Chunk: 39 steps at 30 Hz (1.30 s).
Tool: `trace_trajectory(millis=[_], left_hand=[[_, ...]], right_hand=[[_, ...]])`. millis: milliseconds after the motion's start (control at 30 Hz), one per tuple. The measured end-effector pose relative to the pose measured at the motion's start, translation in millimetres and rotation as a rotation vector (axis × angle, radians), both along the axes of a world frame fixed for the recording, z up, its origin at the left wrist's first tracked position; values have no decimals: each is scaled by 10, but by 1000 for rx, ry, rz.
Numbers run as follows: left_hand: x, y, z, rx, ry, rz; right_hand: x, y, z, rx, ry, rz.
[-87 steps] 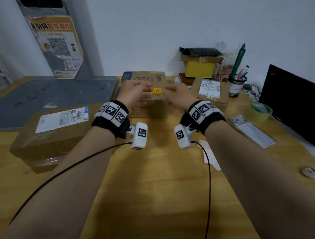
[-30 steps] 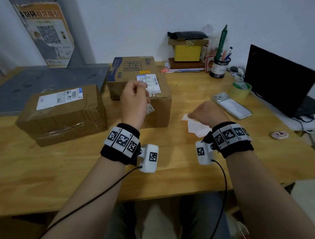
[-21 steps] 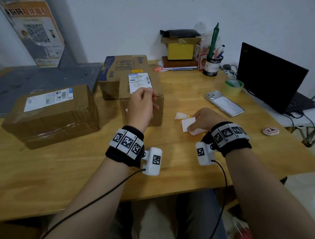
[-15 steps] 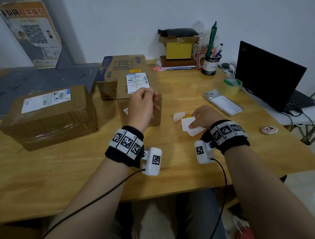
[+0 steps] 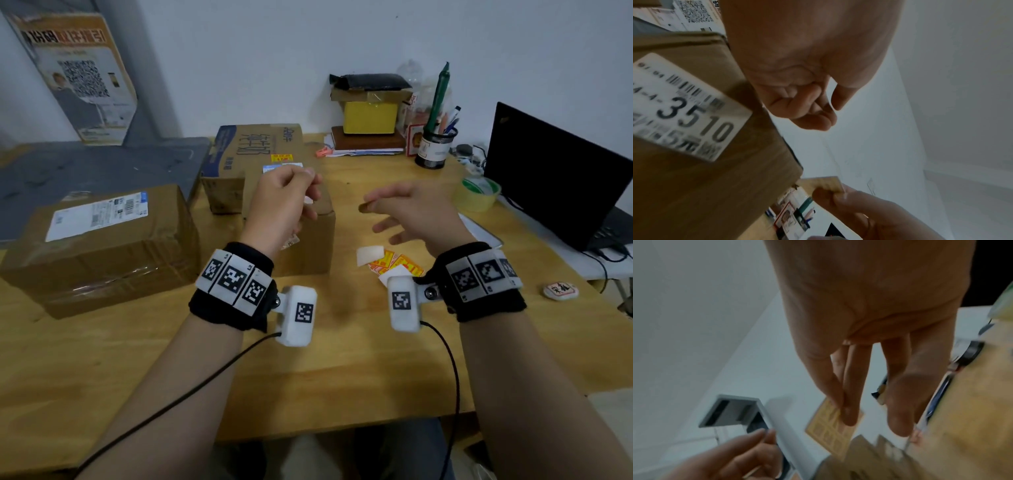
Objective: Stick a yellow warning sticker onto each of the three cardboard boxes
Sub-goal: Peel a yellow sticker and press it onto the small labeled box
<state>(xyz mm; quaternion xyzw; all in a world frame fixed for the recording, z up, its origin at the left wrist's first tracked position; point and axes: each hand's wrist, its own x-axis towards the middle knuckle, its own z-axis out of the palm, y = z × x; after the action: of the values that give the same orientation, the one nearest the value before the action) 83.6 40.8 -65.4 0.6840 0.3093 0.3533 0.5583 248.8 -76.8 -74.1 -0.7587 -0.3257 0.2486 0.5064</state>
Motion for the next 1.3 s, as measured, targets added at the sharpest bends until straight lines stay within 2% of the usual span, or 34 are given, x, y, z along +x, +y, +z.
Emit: trace_trajectory(millis=[233, 400, 533, 667, 767, 867, 967, 1100, 1300], left_hand=[[-29, 417, 153, 31, 16, 144], [-1, 631, 226, 50, 61, 117], [36, 742, 223, 125, 121, 73], [70, 829, 157, 181, 75, 56], [83, 880, 115, 208, 67, 40], [129, 919, 100, 228, 23, 94], [150, 900, 134, 327, -6, 178], [143, 792, 193, 323, 7, 62], [110, 755, 245, 281, -70, 39]], right_hand=[[-201, 452, 171, 199, 124, 55], [-179, 729, 196, 270, -11, 151], [-165, 912, 214, 334, -44, 168], [-112, 985, 230, 300, -43, 162], [-28, 986, 235, 235, -109, 178], [32, 995, 243, 258, -151, 143], [38, 1020, 247, 322, -131, 98], [-54, 1052, 267, 392, -49, 172], [-97, 1026, 280, 451, 55, 238]])
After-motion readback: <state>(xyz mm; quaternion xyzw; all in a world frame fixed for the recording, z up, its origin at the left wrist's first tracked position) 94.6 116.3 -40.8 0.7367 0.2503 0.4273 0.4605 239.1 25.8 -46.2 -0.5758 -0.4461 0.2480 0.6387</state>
